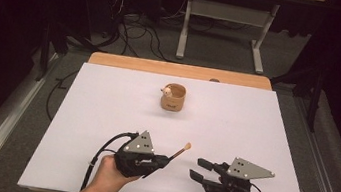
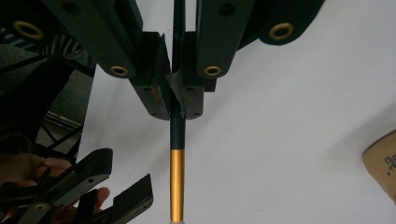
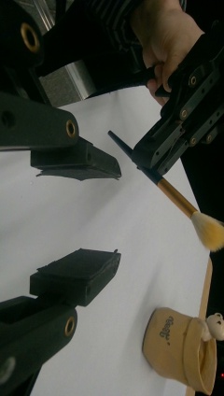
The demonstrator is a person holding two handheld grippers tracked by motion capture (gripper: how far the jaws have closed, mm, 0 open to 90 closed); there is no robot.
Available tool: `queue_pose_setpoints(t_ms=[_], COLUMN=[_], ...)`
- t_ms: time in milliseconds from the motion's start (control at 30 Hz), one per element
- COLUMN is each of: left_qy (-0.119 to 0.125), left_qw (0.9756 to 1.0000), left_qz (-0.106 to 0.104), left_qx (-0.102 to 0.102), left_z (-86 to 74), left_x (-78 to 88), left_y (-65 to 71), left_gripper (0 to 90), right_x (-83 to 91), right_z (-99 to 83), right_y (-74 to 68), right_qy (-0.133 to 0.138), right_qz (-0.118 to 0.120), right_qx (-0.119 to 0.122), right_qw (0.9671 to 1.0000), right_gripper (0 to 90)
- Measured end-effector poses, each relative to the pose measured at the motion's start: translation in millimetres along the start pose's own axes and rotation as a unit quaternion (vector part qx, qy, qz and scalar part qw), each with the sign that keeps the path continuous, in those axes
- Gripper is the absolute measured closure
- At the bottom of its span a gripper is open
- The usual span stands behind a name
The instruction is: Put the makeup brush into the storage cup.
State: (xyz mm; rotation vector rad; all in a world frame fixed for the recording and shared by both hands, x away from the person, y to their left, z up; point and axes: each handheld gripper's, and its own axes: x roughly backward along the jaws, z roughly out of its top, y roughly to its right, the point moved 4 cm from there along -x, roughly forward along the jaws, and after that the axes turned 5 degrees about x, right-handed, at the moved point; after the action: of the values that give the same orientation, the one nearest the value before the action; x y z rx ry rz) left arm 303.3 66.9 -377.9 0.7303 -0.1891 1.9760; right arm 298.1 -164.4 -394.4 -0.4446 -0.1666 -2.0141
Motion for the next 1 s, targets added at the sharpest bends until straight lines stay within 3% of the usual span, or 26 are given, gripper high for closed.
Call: queue_pose_setpoints(t_ms=[300,467,1000], left_qy=[0.004,0.008,0.008], left_qw=[0.9999,0.9998,0.9995], left_qz=[-0.004,-0.005,-0.011], left_qx=[-0.012,-0.02,-0.027], left_z=[8.3,13.0,14.1], left_x=[-6.2,-11.1,-17.8], left_y=[3.8,6.1,10.0], left_gripper=[83.1,83.1,83.1], right_x=[-7.1,-7.6,-11.7], right_z=[9.2,12.7,17.2], right_y=[0.1,3.8,6.3], right_qy=[0.016,0.031,0.035], right_qz=[0.017,0.018,0.028], right_qx=[0.005,-0.008,-0.026], right_qw=[0.9997,0.9993,0.9987], right_gripper=[58.0,57.9,61.6])
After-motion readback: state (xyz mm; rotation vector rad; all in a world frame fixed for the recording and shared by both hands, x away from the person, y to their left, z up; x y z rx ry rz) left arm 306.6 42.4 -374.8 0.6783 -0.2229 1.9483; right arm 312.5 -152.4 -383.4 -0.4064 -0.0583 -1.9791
